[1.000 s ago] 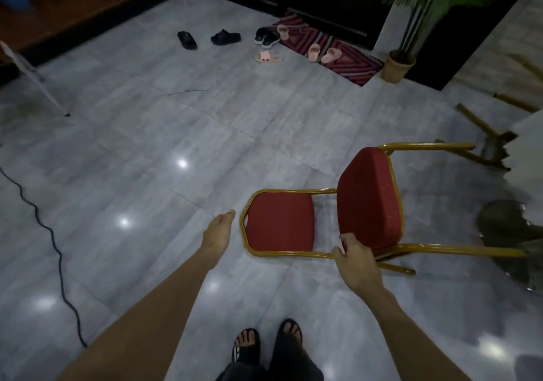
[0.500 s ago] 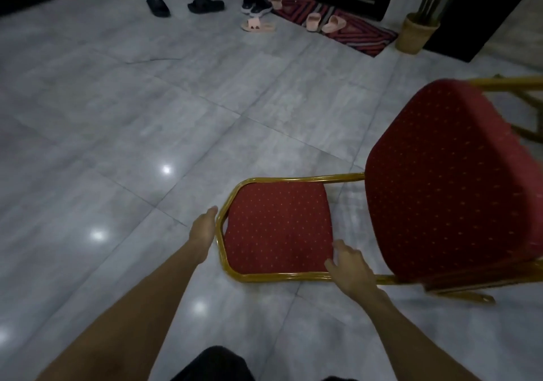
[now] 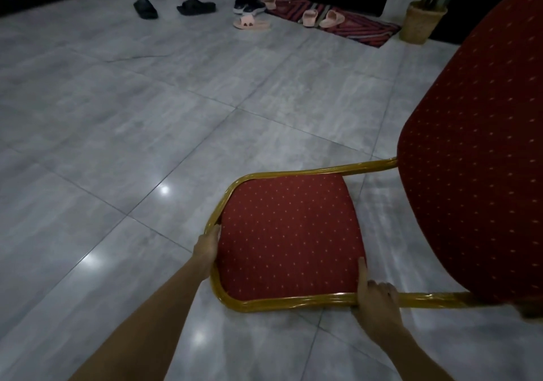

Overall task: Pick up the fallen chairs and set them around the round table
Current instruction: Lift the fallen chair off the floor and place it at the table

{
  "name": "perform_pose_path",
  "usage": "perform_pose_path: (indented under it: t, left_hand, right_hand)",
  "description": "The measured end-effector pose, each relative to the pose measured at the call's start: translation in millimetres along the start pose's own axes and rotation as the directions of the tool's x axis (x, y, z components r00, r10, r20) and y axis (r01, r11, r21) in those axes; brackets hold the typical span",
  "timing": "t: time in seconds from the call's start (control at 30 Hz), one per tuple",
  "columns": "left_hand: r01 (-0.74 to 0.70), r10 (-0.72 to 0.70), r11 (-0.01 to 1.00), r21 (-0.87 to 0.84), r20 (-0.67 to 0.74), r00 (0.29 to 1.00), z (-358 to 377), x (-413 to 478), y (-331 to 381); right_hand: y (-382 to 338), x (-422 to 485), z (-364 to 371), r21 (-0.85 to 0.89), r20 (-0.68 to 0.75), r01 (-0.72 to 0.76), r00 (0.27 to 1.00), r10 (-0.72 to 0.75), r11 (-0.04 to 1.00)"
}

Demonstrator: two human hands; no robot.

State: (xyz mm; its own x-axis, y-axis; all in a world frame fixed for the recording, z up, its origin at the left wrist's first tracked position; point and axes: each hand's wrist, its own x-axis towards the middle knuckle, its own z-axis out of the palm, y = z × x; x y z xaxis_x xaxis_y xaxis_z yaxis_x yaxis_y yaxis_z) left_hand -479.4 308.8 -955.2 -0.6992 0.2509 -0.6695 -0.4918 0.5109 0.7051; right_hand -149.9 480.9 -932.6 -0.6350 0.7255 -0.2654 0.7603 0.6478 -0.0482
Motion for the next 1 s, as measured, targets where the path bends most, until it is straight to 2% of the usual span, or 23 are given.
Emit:
perform_pose_path:
  t: [0.1, 0.2, 0.33, 0.5, 0.8, 0.87, 1.0]
  left_hand:
    - [0.066, -0.066, 0.998, -0.005, -0.001, 0.998, -1.5, -49.3, 29.5]
    - [0.111, -0.107, 0.991, -0.081, 0.055, 0.993, -0.4, -54.7, 31.9]
    - [0.189, -0.161, 0.948, -0.257, 0.127, 0.979, -6.0, -42.1, 25.2]
    - [0.208, -0.165, 0.940, -0.271, 0.173, 0.971, -7.1, -42.0, 15.4]
    - [0.307, -0.224, 0.876, -0.373, 0.249, 0.942, -22.7, -30.8, 10.0]
    - [0.305, -0.244, 0.883, -0.358, 0.204, 0.948, -24.7, -26.8, 9.3]
    - [0.187, -0.150, 0.939, -0.288, 0.143, 0.978, -18.6, -33.3, 22.1]
  right_hand:
    - [6.1, 0.7, 9.1, 0.129, -0.003, -0.005, 1.000, 0.006, 0.992]
    - [7.4, 0.2, 7.2, 0.242, -0.027, -0.003, 1.000, 0.010, 0.970]
    - [11.3, 4.2, 3.9, 0.270, -0.005, -0.019, 1.000, 0.021, 0.963]
    - [17.9, 5.3, 24.9, 0.334, -0.144, -0.001, 0.988, 0.052, 0.942]
    - [22.3, 1.6, 11.4, 0.344, -0.057, -0.090, 0.992, 0.116, 0.935]
    - [20.4, 0.3, 3.9, 0.369, -0.067, -0.083, 0.991, 0.116, 0.926]
    - [22.4, -6.1, -13.0, 0.383, -0.089, -0.060, 0.991, 0.101, 0.922]
